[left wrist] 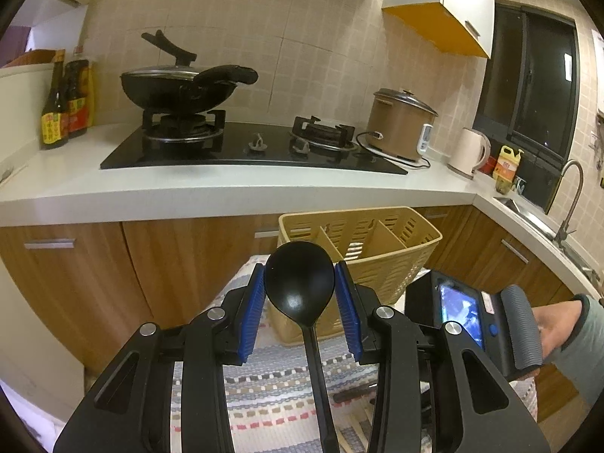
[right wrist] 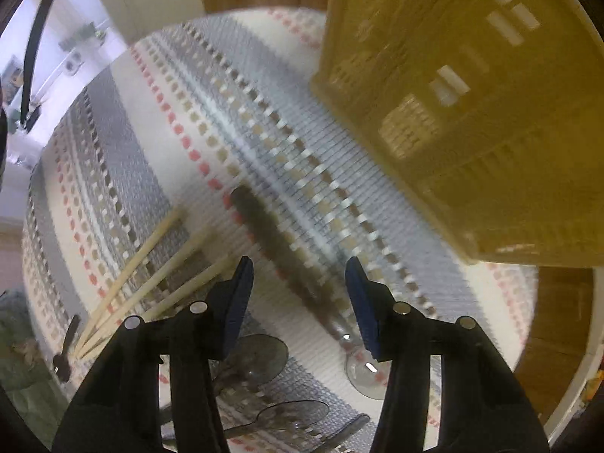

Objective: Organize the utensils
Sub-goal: 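Lift the black ladle with the left tool while the right tool carries the clear spoon to the basket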

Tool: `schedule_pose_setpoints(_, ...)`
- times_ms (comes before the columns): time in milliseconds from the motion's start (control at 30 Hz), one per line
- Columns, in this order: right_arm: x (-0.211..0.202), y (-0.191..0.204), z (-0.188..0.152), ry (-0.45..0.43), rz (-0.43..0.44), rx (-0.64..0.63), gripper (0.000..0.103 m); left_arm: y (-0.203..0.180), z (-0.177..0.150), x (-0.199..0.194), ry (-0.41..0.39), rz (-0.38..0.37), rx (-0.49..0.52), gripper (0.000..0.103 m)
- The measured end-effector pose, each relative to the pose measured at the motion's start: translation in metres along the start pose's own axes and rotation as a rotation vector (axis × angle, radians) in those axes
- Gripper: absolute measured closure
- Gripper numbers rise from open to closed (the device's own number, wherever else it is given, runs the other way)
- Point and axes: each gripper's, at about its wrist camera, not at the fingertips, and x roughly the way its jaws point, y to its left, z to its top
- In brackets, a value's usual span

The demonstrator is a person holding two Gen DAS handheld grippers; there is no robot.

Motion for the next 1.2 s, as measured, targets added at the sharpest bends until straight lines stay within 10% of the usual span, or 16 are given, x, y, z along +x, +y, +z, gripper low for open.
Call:
schedule_pose_setpoints(167,-0.006,-0.018,0.005,-0.019,0.055,-0.005,0.092,0.002,0.001,0.006,0.008,-0.001,-0.011,0.068)
schedule_pose_setpoints(467,-0.052,-0.031,-0.025,-0.179,0.010,0.006,0.093,-0.002,0.010,0.001,-0.018,-0.004,-0.032,0.068)
schedule_pose_setpoints(1033,-0.229,-0.089,-0.077,-0.920,-0.081,0.500,0.093,-0.023,0.076,-0.006,-0.305,0.079,-0.045,0.068)
schedule_pose_setpoints(1200,-0.227,-0.111,-0.045,-1.041,-0.321,0.592,0.093,-0.039,0.089,0.016,-0.371,0.157,0.032,0.068)
